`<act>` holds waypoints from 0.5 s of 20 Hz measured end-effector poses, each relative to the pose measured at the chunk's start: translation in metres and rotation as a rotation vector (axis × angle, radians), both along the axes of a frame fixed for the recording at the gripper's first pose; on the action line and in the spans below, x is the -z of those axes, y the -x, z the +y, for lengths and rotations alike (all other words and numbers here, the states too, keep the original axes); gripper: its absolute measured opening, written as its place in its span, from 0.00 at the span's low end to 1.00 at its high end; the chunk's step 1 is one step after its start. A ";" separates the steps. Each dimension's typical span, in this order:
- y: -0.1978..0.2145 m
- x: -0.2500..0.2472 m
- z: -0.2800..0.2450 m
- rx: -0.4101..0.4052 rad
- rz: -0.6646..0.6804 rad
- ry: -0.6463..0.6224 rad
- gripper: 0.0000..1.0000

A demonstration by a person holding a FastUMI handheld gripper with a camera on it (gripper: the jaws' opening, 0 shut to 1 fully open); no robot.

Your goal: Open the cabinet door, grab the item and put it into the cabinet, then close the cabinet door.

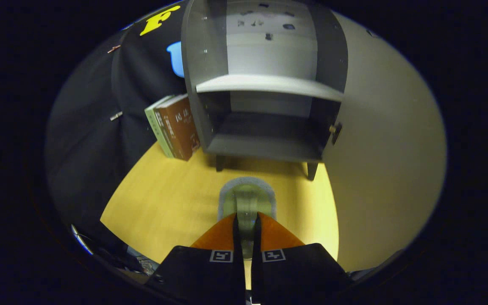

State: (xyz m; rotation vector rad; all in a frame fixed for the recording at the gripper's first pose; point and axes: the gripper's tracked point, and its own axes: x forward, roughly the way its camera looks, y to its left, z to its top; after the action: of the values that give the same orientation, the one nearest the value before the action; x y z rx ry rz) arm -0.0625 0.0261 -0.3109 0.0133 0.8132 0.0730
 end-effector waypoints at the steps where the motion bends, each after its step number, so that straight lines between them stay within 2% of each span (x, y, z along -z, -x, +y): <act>1: -0.010 -0.018 0.000 0.000 -0.044 0.005 0.10; 5: -0.054 -0.095 -0.006 0.003 -0.213 0.005 0.10; 10: -0.121 -0.157 -0.022 0.040 -0.387 0.015 0.10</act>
State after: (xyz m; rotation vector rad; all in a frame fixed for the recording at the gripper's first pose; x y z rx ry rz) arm 0.0589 0.0039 -0.1537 0.0010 0.4259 0.0302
